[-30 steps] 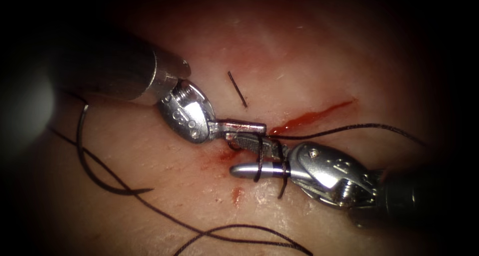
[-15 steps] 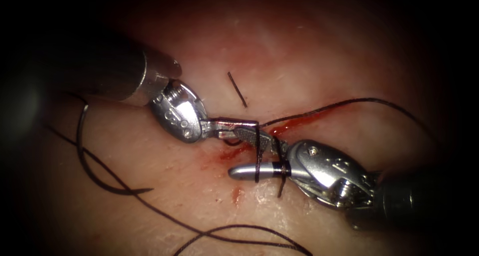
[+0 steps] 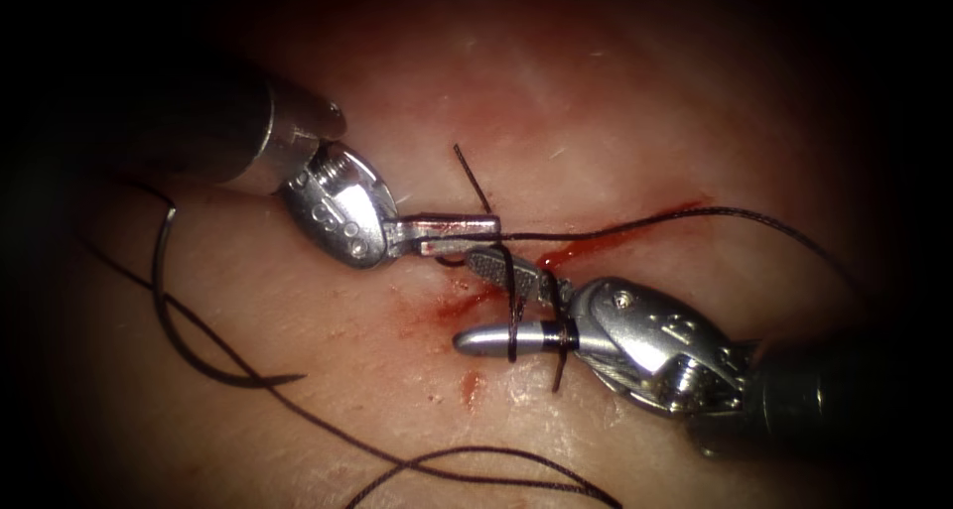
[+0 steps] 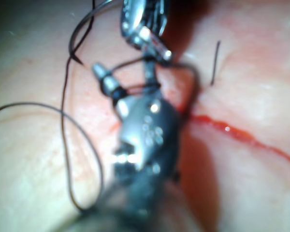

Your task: Wound Closure

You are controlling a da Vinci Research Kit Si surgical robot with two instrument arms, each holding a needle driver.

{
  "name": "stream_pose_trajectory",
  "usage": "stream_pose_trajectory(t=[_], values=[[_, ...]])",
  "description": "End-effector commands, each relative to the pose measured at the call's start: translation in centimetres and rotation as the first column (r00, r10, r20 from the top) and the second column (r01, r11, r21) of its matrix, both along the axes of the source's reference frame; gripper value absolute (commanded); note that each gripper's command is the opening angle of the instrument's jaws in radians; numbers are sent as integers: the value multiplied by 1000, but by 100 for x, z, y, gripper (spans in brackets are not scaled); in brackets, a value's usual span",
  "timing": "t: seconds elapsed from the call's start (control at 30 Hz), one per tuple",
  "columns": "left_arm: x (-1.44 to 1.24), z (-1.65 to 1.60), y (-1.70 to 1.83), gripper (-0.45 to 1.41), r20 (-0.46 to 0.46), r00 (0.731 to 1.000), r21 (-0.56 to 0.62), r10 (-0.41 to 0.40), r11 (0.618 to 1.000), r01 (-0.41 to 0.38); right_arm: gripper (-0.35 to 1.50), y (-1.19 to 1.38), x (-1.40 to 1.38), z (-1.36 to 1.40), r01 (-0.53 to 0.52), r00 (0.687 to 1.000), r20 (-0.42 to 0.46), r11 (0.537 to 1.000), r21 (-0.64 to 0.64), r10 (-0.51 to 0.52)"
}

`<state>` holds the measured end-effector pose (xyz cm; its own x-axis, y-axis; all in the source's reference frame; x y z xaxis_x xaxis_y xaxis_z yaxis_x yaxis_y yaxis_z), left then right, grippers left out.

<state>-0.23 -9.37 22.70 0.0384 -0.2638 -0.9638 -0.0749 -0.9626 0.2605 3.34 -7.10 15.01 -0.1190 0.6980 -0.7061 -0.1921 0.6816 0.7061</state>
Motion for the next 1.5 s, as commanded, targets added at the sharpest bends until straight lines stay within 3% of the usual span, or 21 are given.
stream_pose_trajectory(t=[0.03, 0.43, 0.63, 1.03, 1.27, 1.5], values=[[-7, 5, -10, -45, 4, 1000, 3, -1, 1000, 1, 101, -8, 7, 4, 0, 1000, -2, 1000, 3, 0], [-3, -4, -38, -45, 10, 1000, 8, -18, 1000, 18, 99, -6, 4, 6, -20, 1000, 4, 1000, 14, 20], [9, -15, -38, -45, 46, 998, 18, -45, 999, 44, 99, -6, 2, 9, -19, 1000, 16, 1000, 14, 18], [-1, -24, -38, -45, 41, 997, 25, -61, 998, 60, 99, -7, 2, 11, -16, 1000, 25, 1000, 14, 15], [1, -29, -24, -45, 45, 997, 42, -65, 997, 64, 101, -11, 3, 13, -9, 999, 39, 1000, 13, 9], [3, -42, 15, -45, 40, 996, 37, -83, 996, 81, 101, -24, 8, 19, 60, 996, 69, 996, 59, -64]])
